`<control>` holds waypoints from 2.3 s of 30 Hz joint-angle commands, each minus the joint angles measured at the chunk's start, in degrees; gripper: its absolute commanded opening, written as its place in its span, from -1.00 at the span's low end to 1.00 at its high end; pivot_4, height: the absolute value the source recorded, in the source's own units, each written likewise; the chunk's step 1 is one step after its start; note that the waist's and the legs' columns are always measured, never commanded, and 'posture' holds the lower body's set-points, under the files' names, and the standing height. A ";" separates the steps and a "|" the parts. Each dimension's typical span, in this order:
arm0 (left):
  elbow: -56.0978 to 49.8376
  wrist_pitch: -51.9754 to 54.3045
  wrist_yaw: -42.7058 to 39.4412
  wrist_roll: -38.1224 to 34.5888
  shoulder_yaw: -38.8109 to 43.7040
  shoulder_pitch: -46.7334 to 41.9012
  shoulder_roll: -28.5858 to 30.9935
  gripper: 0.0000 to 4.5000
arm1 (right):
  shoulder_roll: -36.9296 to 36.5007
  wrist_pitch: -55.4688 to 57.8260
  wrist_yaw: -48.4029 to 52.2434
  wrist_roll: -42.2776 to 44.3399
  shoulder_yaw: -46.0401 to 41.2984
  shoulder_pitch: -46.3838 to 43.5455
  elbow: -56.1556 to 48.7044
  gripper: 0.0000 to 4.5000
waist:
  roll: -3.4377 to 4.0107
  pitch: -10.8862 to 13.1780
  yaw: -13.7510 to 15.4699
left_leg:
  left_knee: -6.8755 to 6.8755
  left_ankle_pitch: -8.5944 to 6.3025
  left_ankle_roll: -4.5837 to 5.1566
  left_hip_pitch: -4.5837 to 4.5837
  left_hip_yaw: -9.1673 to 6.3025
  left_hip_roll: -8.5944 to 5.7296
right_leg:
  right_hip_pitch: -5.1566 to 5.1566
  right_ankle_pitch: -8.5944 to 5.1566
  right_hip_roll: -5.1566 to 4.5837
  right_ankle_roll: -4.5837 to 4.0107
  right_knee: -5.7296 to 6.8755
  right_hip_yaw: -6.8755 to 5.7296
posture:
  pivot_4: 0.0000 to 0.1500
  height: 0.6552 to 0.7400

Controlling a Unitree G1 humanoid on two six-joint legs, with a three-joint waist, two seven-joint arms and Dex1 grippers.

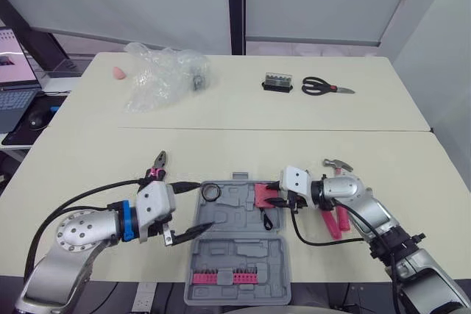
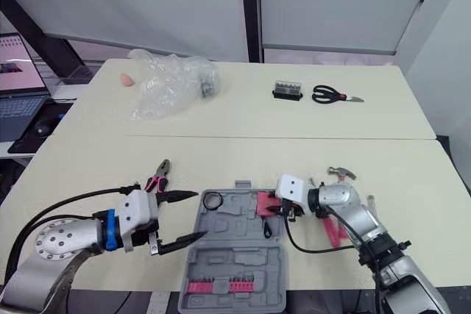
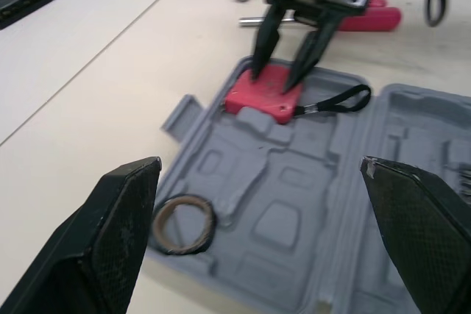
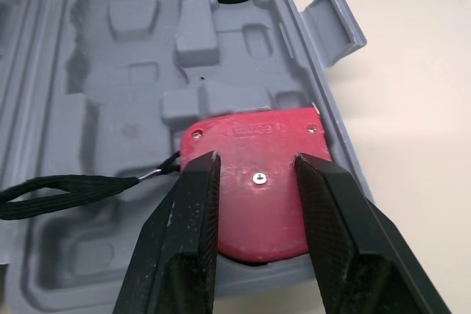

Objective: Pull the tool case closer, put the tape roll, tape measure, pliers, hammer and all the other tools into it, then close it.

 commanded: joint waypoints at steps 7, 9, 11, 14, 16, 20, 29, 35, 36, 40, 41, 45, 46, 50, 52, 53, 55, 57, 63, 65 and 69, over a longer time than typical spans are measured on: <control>16.58 -4.39 0.87 -3.38 17.47 3.91 -0.04 1.00 | -13.21 2.77 -0.87 8.87 -20.37 9.59 -14.34 -0.25 | 0.00 0.01 0.15 | -0.03 0.00 0.00 -0.10 0.02 -0.06 | -0.09 0.00 -0.10 0.00 -0.04 -0.03 | 1.00 1.00; 21.05 -5.35 0.64 -3.42 20.01 5.08 -0.17 1.00 | -16.43 3.20 -1.32 9.51 -25.29 12.94 -12.66 -0.25 | -0.01 0.02 0.14 | -0.03 -0.01 0.00 -0.11 0.06 -0.08 | -0.09 0.00 -0.14 0.00 -0.10 -0.02 | 1.00 1.00; 25.26 -5.74 0.40 -3.24 21.92 6.44 0.20 1.00 | -19.53 2.55 -1.13 9.86 -30.03 17.02 -10.60 -0.17 | -0.02 0.01 0.12 | -0.04 0.00 0.00 -0.10 0.07 -0.07 | -0.07 0.00 -0.14 0.00 -0.12 -0.03 | 1.00 1.00; 29.36 -5.87 -0.31 -3.43 23.74 8.05 0.82 1.00 | -22.63 -0.04 -0.47 9.49 -34.78 22.26 -7.65 0.08 | -0.03 0.01 0.02 | -0.04 0.00 0.00 -0.09 0.08 -0.07 | -0.06 0.00 -0.14 0.00 -0.12 -0.01 | 1.00 1.00; 31.82 -5.37 -1.00 -3.59 25.06 9.21 1.40 1.00 | -24.62 -2.08 0.83 9.32 -38.15 26.85 -5.43 0.29 | -0.03 0.01 0.05 | -0.04 0.00 0.00 -0.08 0.09 -0.07 | -0.07 -0.01 -0.14 0.00 -0.11 -0.01 | 1.00 1.00; 34.31 -4.21 -2.12 -3.80 26.28 10.92 2.29 1.00 | -26.73 -3.51 4.05 10.60 -42.47 35.47 -5.46 0.77 | -0.04 0.01 0.01 | -0.11 -0.01 0.00 -0.09 0.13 -0.07 | -0.07 -0.02 -0.14 0.01 -0.22 0.01 | 1.00 1.00; 32.44 -1.19 -2.97 -4.10 25.10 10.12 2.58 1.00 | -26.92 -2.31 4.89 11.03 -43.71 41.25 -10.23 0.98 | -0.07 -0.02 -0.06 | -0.10 0.00 -0.01 -0.01 0.16 -0.04 | 0.00 -0.04 -0.12 0.00 -0.21 0.03 | 1.00 1.00; 30.35 0.44 -1.85 -3.73 25.17 10.57 1.70 1.00 | -27.60 -3.00 4.65 11.02 -43.35 38.76 -11.50 0.98 | -0.07 -0.02 -0.13 | -0.13 -0.02 -0.02 -0.05 0.15 -0.05 | 0.02 -0.03 -0.13 0.00 -0.28 0.02 | 1.00 1.00; 29.76 1.00 -1.17 -3.85 25.33 10.78 1.28 1.00 | -27.61 -3.04 4.68 11.16 -42.90 37.84 -12.09 0.98 | -0.07 -0.02 -0.15 | -0.12 -0.01 -0.02 -0.04 0.16 -0.04 | 0.02 -0.03 -0.13 0.00 -0.28 0.03 | 1.00 1.00; 23.92 5.83 3.73 -6.28 26.33 11.89 -2.39 1.00 | -26.67 1.67 5.01 14.77 -37.46 29.53 -19.62 0.98 | -0.05 -0.02 -0.62 | -0.11 -0.01 -0.02 0.03 0.16 -0.02 | 0.08 -0.03 -0.13 0.01 -0.25 0.06 | 1.00 1.00; 21.11 7.29 5.22 -7.34 26.58 12.67 -3.98 1.00 | -26.18 4.05 5.35 16.49 -34.73 25.51 -22.12 0.98 | -0.07 -0.03 -0.61 | -0.10 -0.01 -0.02 0.02 0.10 -0.02 | 0.10 -0.03 -0.12 0.01 -0.23 0.02 | 1.00 1.00; 14.26 10.84 9.05 -9.02 27.13 15.12 -7.50 1.00 | -25.46 10.41 6.73 20.17 -27.65 15.09 -26.44 0.98 | -0.17 -0.03 -0.74 | -0.10 -0.01 -0.02 -0.01 0.06 -0.03 | 0.11 -0.02 -0.13 0.00 -0.25 -0.01 | 1.00 1.00; 12.83 11.46 9.80 -9.13 27.03 15.77 -8.12 1.00 | -25.22 12.17 7.06 21.16 -26.01 12.59 -27.12 0.98 | -0.20 -0.03 -0.55 | -0.10 -0.02 -0.02 -0.03 0.01 -0.02 | 0.12 -0.02 -0.13 0.00 -0.28 -0.05 | 1.00 1.00; 7.27 15.78 16.66 -9.73 25.79 14.54 -11.35 1.00 | -23.82 16.48 8.49 21.87 -19.27 3.58 -27.84 0.98 | -0.24 -0.04 0.17 | -0.07 -0.02 -0.02 -0.04 -0.02 -0.08 | 0.15 0.00 -0.20 0.03 -0.35 -0.09 | 1.00 1.00; 4.74 17.84 20.24 -9.17 24.12 13.47 -12.98 1.00 | -21.77 18.30 7.84 21.70 -16.41 -0.34 -27.08 0.98 | -0.24 -0.04 0.38 | -0.03 -0.02 -0.03 -0.04 -0.08 -0.08 | 0.19 0.00 -0.20 0.03 -0.35 -0.13 | 1.00 1.00; 3.88 18.82 21.51 -9.34 23.64 12.91 -13.57 1.00 | -20.87 19.12 7.31 21.55 -15.43 -1.77 -26.68 0.98 | -0.25 -0.04 0.38 | -0.01 -0.01 -0.03 -0.05 -0.10 -0.10 | 0.20 0.01 -0.21 0.04 -0.35 -0.15 | 1.00 1.00; 3.00 20.18 24.24 -9.21 22.98 11.17 -14.37 1.00 | -19.71 19.43 7.45 20.99 -13.78 -3.78 -25.99 0.98 | -0.25 -0.04 0.37 | 0.01 -0.01 -0.03 -0.05 -0.10 -0.11 | 0.21 0.03 -0.20 0.06 -0.34 -0.15 | 1.00 1.00; 2.77 21.08 26.46 -8.90 22.39 9.24 -14.84 1.00 | -19.06 19.53 7.45 20.46 -12.75 -4.84 -25.46 0.98 | -0.25 -0.04 0.35 | 0.00 -0.01 -0.03 -0.05 -0.11 -0.10 | 0.21 0.03 -0.20 0.07 -0.35 -0.17 | 1.00 1.00; 6.88 25.77 33.81 -6.86 18.35 -1.07 -14.89 1.00 | -17.78 20.24 6.77 19.62 -11.22 -5.48 -25.28 0.98 | -0.25 -0.04 0.31 | 0.03 -0.01 -0.03 -0.06 -0.14 -0.12 | 0.20 0.03 -0.19 0.07 -0.31 -0.19 | 1.00 1.00; 9.15 26.51 33.88 -6.13 16.47 -4.02 -14.35 1.00 | -17.77 19.94 6.78 19.23 -10.81 -5.34 -25.31 0.98 | -0.25 -0.04 0.25 | 0.04 -0.01 -0.03 -0.06 -0.13 -0.12 | 0.20 0.04 -0.19 0.07 -0.30 -0.19 | 1.00 1.00; 14.81 27.13 33.80 -3.94 13.07 -9.16 -13.38 1.00 | -17.58 20.21 6.65 18.98 -10.69 -5.24 -25.58 0.98 | -0.25 -0.04 0.21 | 0.03 -0.01 -0.03 -0.06 -0.11 -0.13 | 0.18 0.04 -0.19 0.07 -0.31 -0.19 | 1.00 1.00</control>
